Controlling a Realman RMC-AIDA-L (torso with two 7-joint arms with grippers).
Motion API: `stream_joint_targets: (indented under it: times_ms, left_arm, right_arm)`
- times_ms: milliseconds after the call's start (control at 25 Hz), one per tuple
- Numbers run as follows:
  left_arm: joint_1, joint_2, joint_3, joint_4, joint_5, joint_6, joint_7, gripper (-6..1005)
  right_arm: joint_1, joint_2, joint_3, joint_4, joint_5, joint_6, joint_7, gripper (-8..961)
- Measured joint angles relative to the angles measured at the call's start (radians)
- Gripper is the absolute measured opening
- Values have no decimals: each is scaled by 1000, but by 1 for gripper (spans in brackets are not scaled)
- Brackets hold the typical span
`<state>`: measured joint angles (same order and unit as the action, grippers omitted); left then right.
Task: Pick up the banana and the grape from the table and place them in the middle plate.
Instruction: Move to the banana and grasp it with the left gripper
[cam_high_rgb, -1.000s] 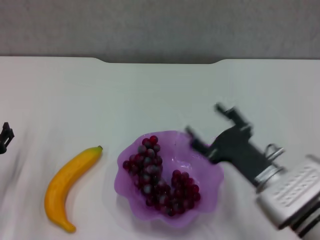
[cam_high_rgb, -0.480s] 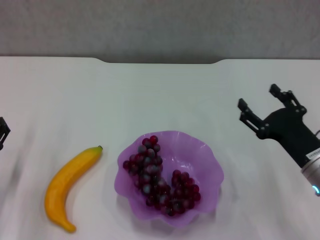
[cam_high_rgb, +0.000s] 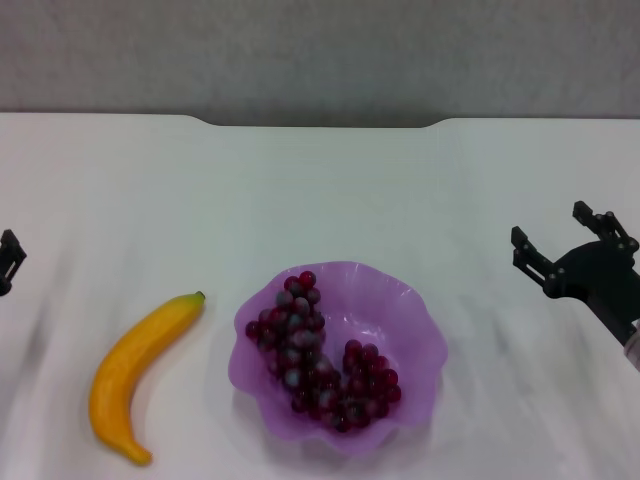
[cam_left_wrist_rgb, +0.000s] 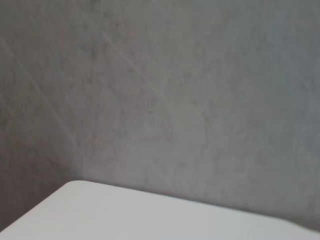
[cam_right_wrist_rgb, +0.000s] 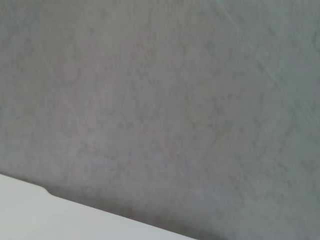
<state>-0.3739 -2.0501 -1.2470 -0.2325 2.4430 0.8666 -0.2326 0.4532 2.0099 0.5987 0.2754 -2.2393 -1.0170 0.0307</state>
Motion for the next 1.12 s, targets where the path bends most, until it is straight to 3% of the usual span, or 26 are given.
stream_joint_targets:
  times_ms: [120,320,360,560,600,640,720,880,960,1000,1040,1120]
  left_arm:
    - [18,18,0,-41,56,-9,-80,876]
    - [51,85,-11,-238,283,-194,-186,877]
    - [56,98,-21,-295,334,-290,-193,877]
    - [61,114,-74,-503,425,-688,-123,876]
    - [77,118,-95,-659,426,-913,-67,876]
    - [77,118,-95,-659,426,-913,-67,876]
    - [99,101,-137,-817,426,-1126,29,877]
    - [121,16,-281,-1038,403,-1451,296,877]
    - [110,12,-321,-1115,326,-1613,399,877]
    - [110,12,-321,-1115,326,-1613,399,877]
    - [74,19,-396,-1162,228,-1810,520,876]
    - [52,17,-446,-1165,217,-1888,569,876]
  right_arm:
    - [-5,0,8,5,13,17,17,880]
    - [-5,-3,2,3,13,52,16,880]
    - [-3,-3,1,3,11,65,15,880]
    - [-1,-3,-3,1,9,98,15,879]
    - [-1,-4,-3,-2,9,113,15,879]
    - [-1,-4,-3,-2,9,113,15,879]
    - [-1,-3,-3,-4,9,123,15,879]
    - [-3,-2,-8,-3,9,132,15,879]
    - [-3,-2,-11,3,9,145,15,879]
    - [-3,-2,-12,5,10,150,15,879]
    - [-3,-2,-15,6,10,153,15,879]
    - [-2,-1,-21,5,10,154,15,880]
